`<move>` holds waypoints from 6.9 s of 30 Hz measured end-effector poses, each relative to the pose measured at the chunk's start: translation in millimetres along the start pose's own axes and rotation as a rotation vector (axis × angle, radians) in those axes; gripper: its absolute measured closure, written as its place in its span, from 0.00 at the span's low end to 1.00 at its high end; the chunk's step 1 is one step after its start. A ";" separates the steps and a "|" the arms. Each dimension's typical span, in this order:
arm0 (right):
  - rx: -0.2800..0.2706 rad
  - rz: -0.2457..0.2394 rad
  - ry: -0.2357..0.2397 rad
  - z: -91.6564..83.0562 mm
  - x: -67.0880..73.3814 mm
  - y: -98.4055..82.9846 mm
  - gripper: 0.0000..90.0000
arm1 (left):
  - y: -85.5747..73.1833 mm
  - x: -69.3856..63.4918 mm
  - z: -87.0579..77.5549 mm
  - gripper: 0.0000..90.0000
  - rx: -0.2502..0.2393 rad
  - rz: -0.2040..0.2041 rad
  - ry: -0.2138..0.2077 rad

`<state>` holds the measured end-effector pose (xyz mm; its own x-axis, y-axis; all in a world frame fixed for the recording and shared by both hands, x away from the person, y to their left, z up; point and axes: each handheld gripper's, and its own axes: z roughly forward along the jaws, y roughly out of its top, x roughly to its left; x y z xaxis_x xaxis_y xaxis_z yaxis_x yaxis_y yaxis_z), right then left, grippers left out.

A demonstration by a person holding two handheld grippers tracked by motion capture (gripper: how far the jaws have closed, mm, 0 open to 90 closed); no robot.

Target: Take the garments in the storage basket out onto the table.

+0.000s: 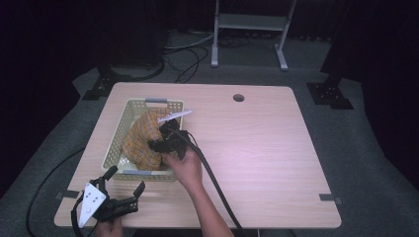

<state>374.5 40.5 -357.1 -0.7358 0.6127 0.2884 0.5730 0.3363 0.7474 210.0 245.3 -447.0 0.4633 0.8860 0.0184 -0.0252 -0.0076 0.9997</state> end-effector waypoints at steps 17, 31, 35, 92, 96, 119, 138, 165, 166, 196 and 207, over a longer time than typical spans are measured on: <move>-0.044 0.043 -0.027 -4.2 2.6 -4.3 0.77 | 0.0 0.0 0.1 0.00 -0.001 -0.001 0.000; -0.096 0.068 -0.002 -14.2 0.9 -7.9 0.77 | 0.0 -0.1 0.1 0.00 -0.001 0.000 0.000; -0.110 0.072 0.005 -18.0 0.2 -8.6 0.77 | 0.0 -0.1 0.2 0.00 -0.002 -0.001 0.000; -0.318 0.126 0.138 -68.5 6.1 3.1 0.77 | 0.0 -0.1 0.2 0.00 -0.001 0.001 0.003; -0.331 0.130 0.148 -72.4 6.2 3.3 0.77 | 0.0 -0.1 0.2 0.00 -0.001 0.001 0.003; -0.416 0.164 0.232 -100.3 6.7 6.8 0.77 | 0.0 -0.4 0.3 0.00 -0.002 0.000 0.007; -0.461 0.170 0.263 -120.5 8.8 9.3 0.77 | 0.0 -0.5 0.3 0.00 -0.002 0.000 0.010; -0.525 0.188 0.268 -159.4 0.2 4.9 0.77 | 0.0 -0.7 0.4 0.00 -0.002 0.001 0.013; -0.526 0.189 0.268 -160.6 -0.2 4.4 0.77 | 0.0 -0.7 0.4 0.00 -0.001 0.001 0.013; -0.581 0.234 0.240 -195.4 -18.8 -9.3 0.77 | 0.1 -0.8 0.3 0.00 0.000 0.001 0.013; -0.597 0.244 0.225 -205.6 -24.9 -14.1 0.77 | 0.1 -0.9 0.4 0.00 -0.001 0.002 0.015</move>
<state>310.6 -126.5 -251.8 -0.7054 0.4353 0.5594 0.4819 -0.2842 0.8288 209.9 244.4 -447.0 0.4495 0.8930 0.0196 -0.0267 -0.0085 0.9996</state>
